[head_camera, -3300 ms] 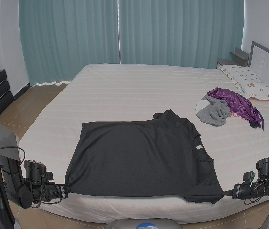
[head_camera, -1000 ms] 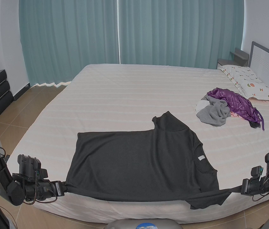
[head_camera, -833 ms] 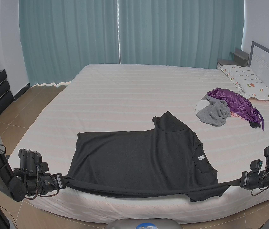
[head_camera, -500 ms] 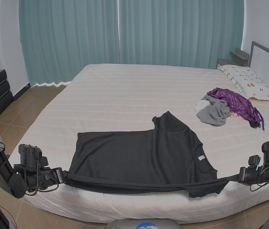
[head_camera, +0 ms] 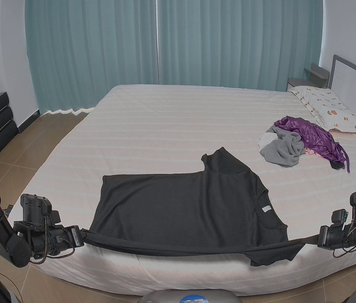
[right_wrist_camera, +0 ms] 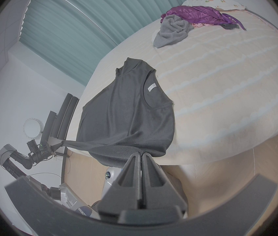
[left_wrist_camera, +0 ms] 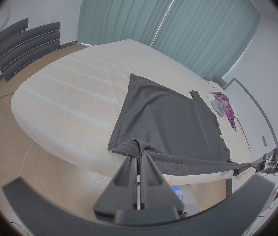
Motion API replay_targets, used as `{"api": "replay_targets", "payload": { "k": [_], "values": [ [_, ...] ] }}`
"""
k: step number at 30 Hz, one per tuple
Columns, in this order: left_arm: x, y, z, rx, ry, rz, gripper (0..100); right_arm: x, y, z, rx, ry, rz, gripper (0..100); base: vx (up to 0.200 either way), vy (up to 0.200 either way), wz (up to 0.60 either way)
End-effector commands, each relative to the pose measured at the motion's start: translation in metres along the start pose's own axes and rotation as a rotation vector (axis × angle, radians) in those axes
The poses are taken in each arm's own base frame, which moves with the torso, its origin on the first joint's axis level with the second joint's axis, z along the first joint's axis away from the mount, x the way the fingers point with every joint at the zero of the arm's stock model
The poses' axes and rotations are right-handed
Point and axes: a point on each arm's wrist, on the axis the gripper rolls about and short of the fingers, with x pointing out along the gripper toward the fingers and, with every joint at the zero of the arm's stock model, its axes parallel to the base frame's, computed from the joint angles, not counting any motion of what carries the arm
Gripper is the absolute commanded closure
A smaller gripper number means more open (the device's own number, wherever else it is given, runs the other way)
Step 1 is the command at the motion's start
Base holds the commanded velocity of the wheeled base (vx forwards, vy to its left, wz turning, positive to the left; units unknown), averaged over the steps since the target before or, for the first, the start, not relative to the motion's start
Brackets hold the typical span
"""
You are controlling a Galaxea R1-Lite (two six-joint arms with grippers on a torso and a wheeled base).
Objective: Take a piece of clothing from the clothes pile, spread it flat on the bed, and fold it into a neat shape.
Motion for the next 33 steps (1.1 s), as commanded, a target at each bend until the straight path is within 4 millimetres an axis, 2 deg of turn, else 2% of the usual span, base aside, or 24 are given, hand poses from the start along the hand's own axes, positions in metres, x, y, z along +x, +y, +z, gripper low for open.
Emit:
{"api": "replay_targets", "payload": {
  "k": [1,10,19,24,33],
  "values": [
    [0.011,-0.001,0.005,-0.003,0.002,0.000,100,0.006,-0.002,0.010,0.000,-0.006,0.002,100,0.000,0.000,0.00],
    [0.045,-0.004,0.024,-0.037,-0.021,-0.005,100,0.037,-0.007,0.035,0.038,0.006,-0.014,100,0.000,0.000,0.00],
    [0.074,-0.002,0.031,-0.039,-0.024,0.017,100,0.066,-0.006,0.056,0.057,0.006,-0.025,100,0.000,0.000,0.00],
    [0.077,-0.001,0.032,-0.043,-0.028,0.025,100,0.076,-0.005,0.060,0.064,0.013,-0.028,100,0.000,0.000,0.00],
    [0.093,0.002,0.030,-0.045,-0.010,0.030,100,0.091,-0.004,0.080,0.098,-0.017,-0.016,100,0.000,0.000,0.00]
  ]
}}
